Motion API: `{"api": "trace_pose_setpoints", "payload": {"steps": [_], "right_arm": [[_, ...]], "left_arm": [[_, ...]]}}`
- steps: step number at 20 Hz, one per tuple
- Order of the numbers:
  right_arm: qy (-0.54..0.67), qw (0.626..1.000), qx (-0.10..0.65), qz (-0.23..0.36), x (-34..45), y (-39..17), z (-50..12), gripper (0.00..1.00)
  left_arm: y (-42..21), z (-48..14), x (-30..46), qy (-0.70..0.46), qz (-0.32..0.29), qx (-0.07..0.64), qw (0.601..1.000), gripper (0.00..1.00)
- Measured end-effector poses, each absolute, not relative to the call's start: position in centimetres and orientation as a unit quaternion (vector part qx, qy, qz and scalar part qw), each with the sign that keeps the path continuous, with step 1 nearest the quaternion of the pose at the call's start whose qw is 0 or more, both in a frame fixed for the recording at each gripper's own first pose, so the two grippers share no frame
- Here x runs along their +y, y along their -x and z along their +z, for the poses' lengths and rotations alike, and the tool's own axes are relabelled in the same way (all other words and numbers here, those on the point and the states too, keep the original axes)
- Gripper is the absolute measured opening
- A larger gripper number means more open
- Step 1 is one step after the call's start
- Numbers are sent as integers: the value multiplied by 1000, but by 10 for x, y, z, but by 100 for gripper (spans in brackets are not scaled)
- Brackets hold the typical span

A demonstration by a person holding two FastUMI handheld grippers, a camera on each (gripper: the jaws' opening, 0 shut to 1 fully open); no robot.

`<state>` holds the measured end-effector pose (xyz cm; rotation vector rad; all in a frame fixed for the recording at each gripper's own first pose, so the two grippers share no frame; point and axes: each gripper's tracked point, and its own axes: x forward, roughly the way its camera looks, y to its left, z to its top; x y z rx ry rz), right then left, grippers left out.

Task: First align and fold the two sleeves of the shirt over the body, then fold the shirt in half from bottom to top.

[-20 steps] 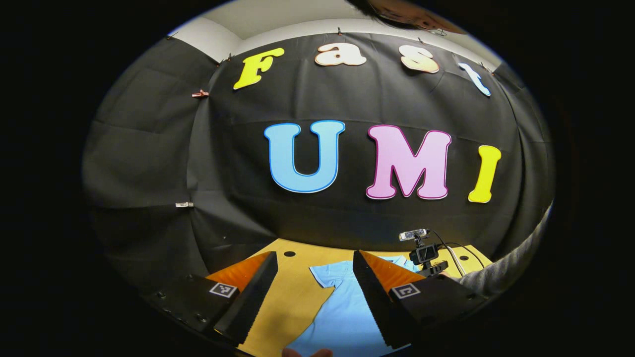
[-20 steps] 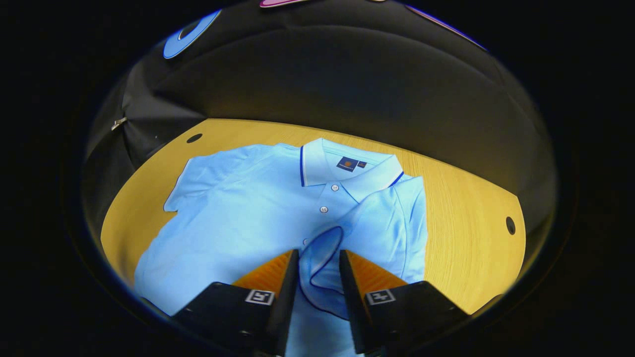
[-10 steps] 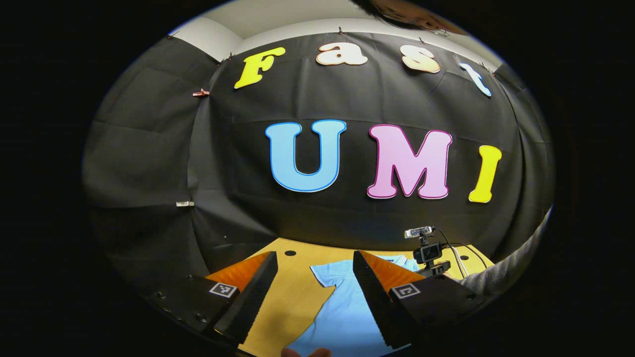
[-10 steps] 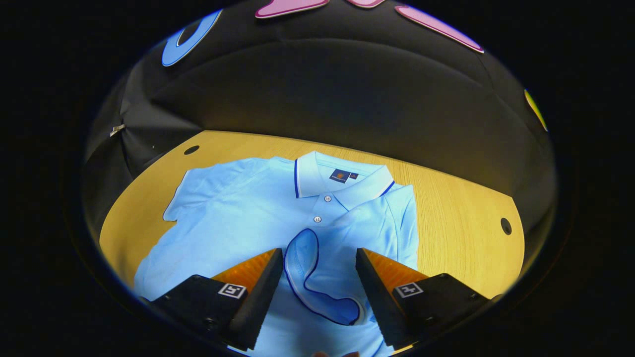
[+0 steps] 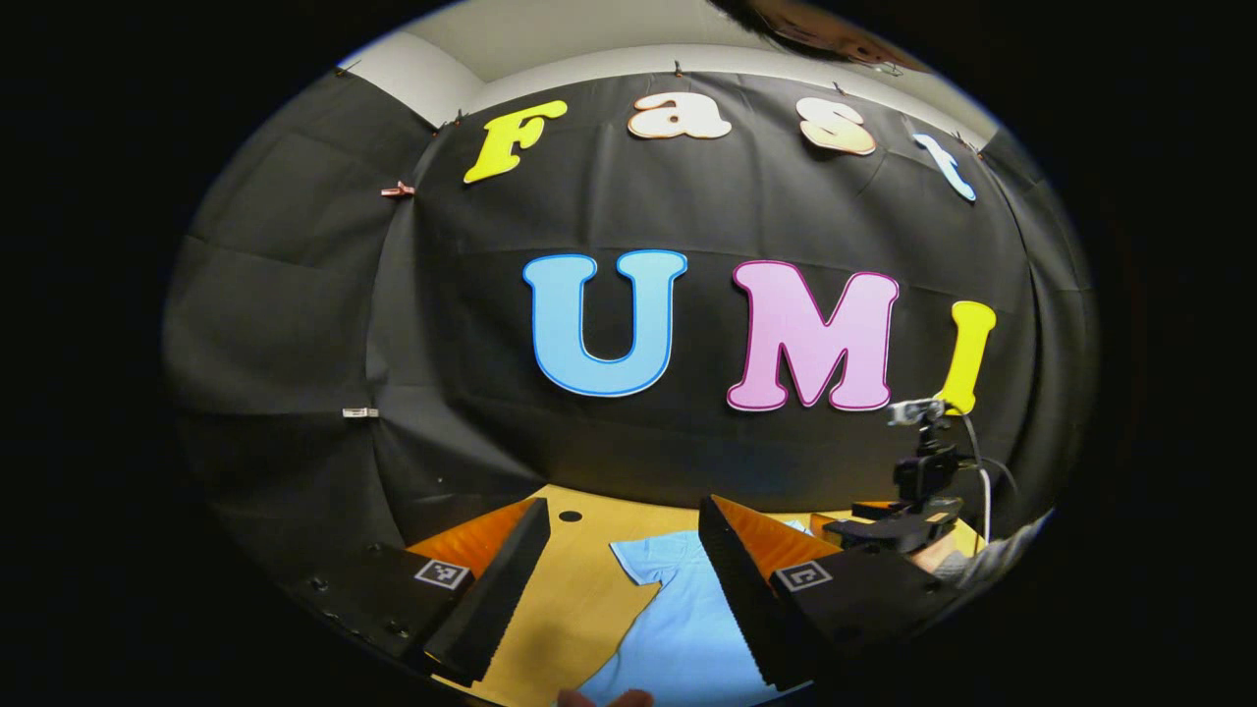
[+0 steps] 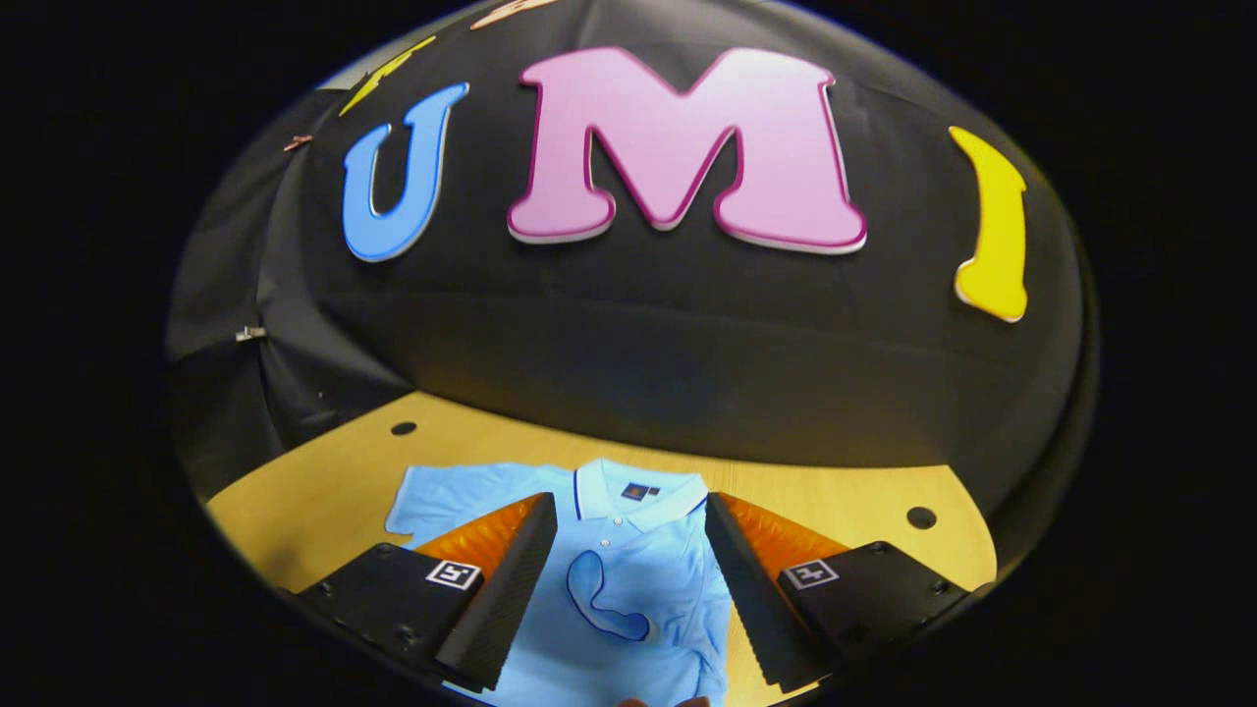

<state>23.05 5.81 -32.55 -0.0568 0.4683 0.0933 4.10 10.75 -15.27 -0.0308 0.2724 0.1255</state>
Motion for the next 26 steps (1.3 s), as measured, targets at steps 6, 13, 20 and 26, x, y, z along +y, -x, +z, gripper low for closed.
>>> {"api": "trace_pose_setpoints", "payload": {"steps": [6,13,20,26], "right_arm": [[10,992,117,53,60,-175,-192,95],[-24,996,62,53,55,-98,-101,96],[61,994,49,75,50,-62,-93,96],[65,992,70,78,33,-47,-107,97]], "left_arm": [[-64,-159,88,10,28,129,991,97],[-112,-215,86,11,15,169,985,97],[-185,-342,70,75,-22,338,938,97],[-223,-442,113,108,61,422,898,97]]}}
